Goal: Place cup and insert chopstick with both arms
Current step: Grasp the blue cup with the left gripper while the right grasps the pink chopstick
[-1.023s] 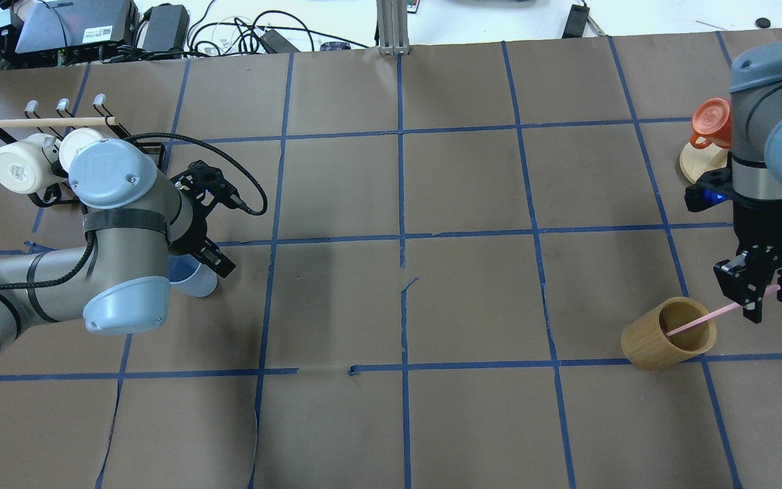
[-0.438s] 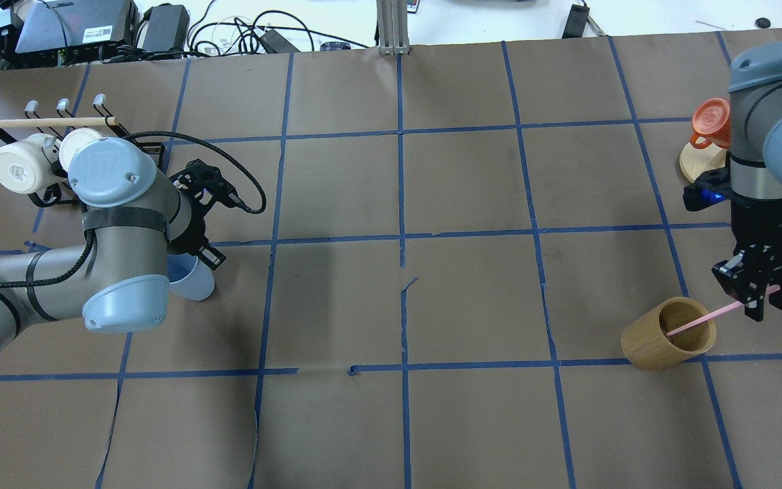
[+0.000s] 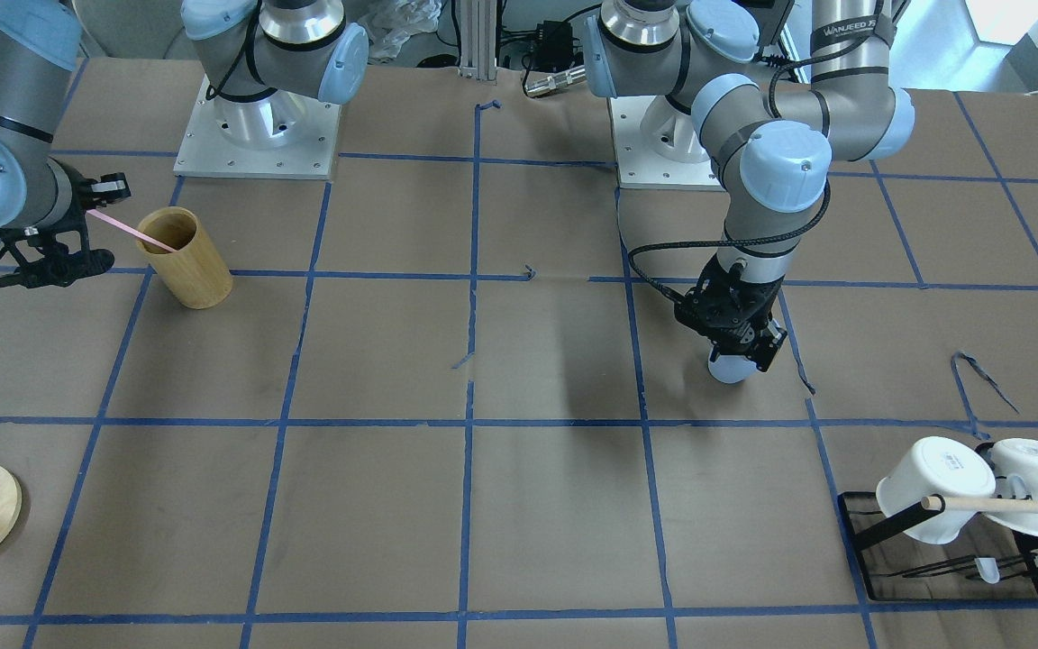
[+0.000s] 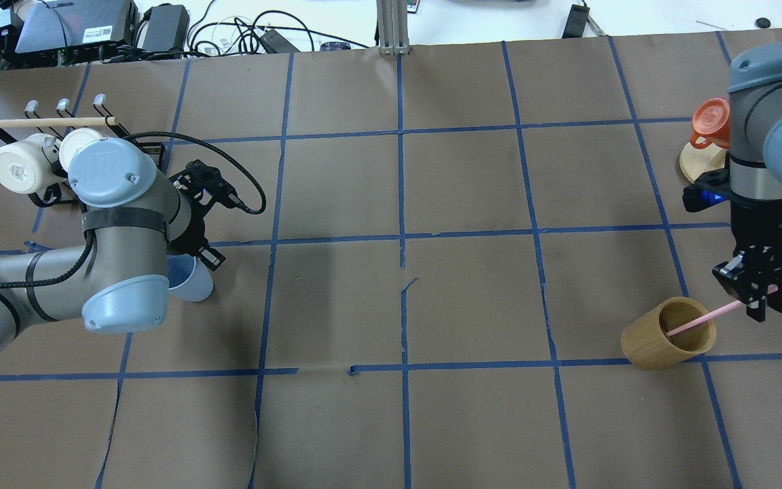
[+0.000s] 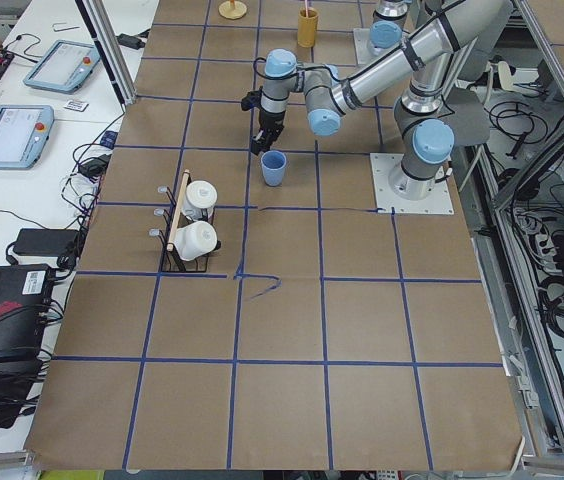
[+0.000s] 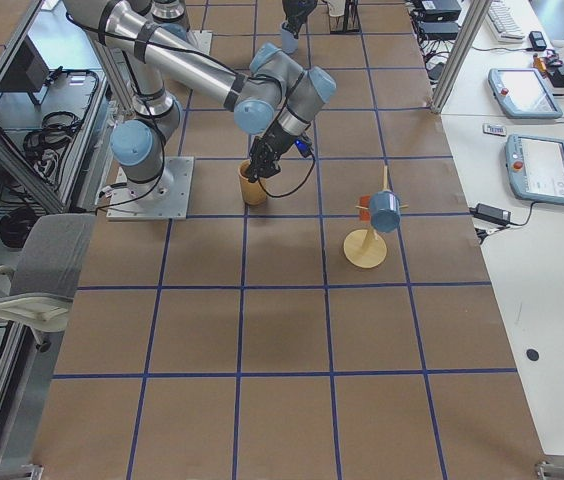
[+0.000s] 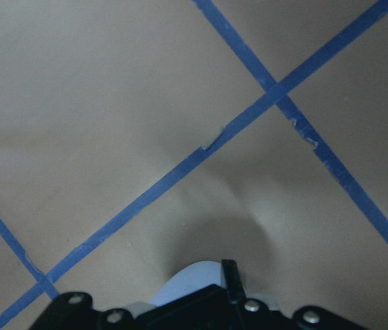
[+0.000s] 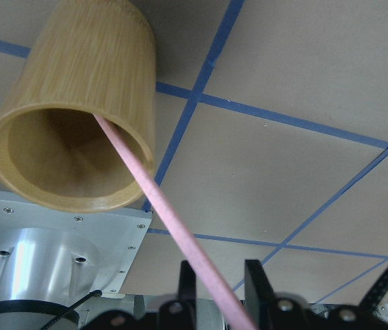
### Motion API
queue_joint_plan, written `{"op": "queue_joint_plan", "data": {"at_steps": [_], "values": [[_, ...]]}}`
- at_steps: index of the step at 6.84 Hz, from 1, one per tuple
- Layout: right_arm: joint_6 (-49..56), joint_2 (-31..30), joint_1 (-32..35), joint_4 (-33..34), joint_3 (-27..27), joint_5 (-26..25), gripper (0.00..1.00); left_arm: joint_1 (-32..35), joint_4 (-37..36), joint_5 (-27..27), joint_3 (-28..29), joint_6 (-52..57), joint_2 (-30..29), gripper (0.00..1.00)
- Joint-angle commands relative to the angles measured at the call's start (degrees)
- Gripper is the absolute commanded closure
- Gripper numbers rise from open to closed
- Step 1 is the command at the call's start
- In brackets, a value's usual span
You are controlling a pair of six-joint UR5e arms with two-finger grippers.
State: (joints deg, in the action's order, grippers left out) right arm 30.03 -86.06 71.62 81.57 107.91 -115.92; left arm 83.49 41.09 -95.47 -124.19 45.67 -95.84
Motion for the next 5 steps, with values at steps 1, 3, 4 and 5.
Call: {"op": "queue_joint_plan", "data": {"at_steps": [1,3,4,5], "values": [[-0.59,-0.33,0.01,-0.09,-0.16,2.43,0.85,0.00,0.39,-0.15,0.52,-1.28,0.13,0.63],[-0.59,-0.25,0.10,-0.61,-1.47,2.89,0.90,0.00,3.09,-1.89,4.02,-1.46,-0.14,0.63],[-0.59,-0.33,0.10,-1.92,-2.00,4.37,0.97,0.00,5.03,-4.26,5.78,-1.72,-0.23,0.63],[-0.59,-0.33,0.10,-2.29,-2.26,4.47,0.98,0.18,6.70,-6.81,5.89,-3.81,0.30,0.63]]}}
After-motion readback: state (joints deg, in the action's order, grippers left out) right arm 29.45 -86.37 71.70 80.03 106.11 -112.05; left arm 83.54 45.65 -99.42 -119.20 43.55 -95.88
